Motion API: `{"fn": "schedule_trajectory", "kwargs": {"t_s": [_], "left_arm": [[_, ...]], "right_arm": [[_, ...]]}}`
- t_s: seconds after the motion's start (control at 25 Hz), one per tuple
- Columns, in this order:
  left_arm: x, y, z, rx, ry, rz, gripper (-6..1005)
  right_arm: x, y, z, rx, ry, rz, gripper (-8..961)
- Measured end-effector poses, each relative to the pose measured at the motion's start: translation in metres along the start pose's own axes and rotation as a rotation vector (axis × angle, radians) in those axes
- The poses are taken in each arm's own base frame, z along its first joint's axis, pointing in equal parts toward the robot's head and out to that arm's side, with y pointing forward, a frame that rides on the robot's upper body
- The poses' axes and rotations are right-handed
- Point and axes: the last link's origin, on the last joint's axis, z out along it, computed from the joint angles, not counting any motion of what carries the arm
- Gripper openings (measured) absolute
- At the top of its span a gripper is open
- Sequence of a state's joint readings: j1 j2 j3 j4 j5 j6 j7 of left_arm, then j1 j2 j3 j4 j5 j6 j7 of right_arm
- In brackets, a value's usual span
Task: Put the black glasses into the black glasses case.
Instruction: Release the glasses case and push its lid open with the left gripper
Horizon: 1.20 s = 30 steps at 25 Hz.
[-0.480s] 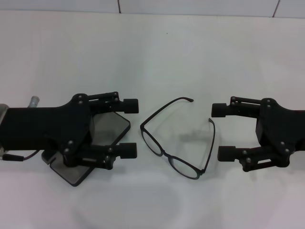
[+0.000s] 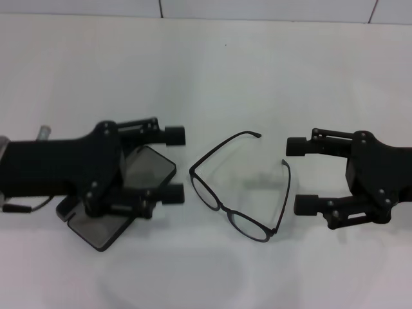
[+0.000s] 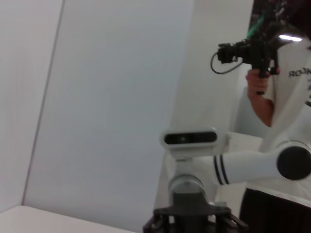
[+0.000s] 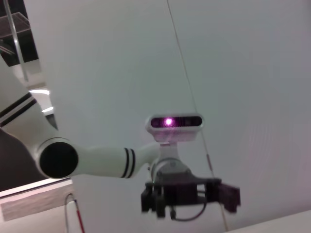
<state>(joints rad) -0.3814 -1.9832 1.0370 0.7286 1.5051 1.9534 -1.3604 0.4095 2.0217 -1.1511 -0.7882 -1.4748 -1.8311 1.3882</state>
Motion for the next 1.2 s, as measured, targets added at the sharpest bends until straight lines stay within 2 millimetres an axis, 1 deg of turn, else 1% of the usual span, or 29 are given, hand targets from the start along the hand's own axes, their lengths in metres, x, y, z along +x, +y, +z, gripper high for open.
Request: {"fn": "schedule_trajectory", "kwargs": {"t_s": [0.12, 0.24, 0.32, 0.36, 0.4, 0.52, 0.6, 0.72, 0.92, 1.0, 1.2], "left_arm": [[0.015, -0.009, 0.003, 0.039, -0.017, -0.026, 853], [0.036, -0.019, 0.009, 0.134, -0.153, -0.069, 852], [0.060, -0.026, 0.012, 0.291, -0.307, -0.042, 851], [0.067, -0.028, 0.012, 0.356, -0.359, -0.040, 850], [0.079, -0.029, 0.011, 0.464, -0.449, -0.012, 850], [0.094, -0.029, 0.011, 0.654, -0.632, 0.008, 847], [0.096, -0.029, 0.012, 0.718, -0.711, -0.004, 843], [0.085, -0.028, 0.018, 0.745, -0.806, -0.054, 837], [0.062, -0.026, 0.033, 0.774, -0.948, -0.137, 678], [0.054, -0.025, 0.040, 0.776, -0.996, -0.147, 675], [0.041, -0.026, 0.051, 0.773, -1.077, -0.157, 669]], "right_arm": [[0.001, -0.002, -0.003, 0.025, -0.005, -0.001, 886], [0.003, -0.003, -0.010, 0.053, -0.017, 0.011, 885], [0.006, -0.003, -0.016, 0.082, -0.028, 0.025, 885], [0.008, -0.002, -0.021, 0.100, -0.035, 0.032, 885], [0.010, 0.000, -0.025, 0.118, -0.042, 0.040, 885], [0.017, 0.003, -0.036, 0.171, -0.069, 0.054, 885], [0.022, 0.005, -0.043, 0.206, -0.093, 0.066, 885], [0.027, 0.008, -0.049, 0.230, -0.112, 0.082, 885], [0.030, 0.011, -0.050, 0.218, -0.087, 0.099, 885], [0.030, 0.010, -0.050, 0.216, -0.084, 0.098, 885], [0.025, 0.010, -0.051, 0.198, -0.080, 0.084, 885]]}}
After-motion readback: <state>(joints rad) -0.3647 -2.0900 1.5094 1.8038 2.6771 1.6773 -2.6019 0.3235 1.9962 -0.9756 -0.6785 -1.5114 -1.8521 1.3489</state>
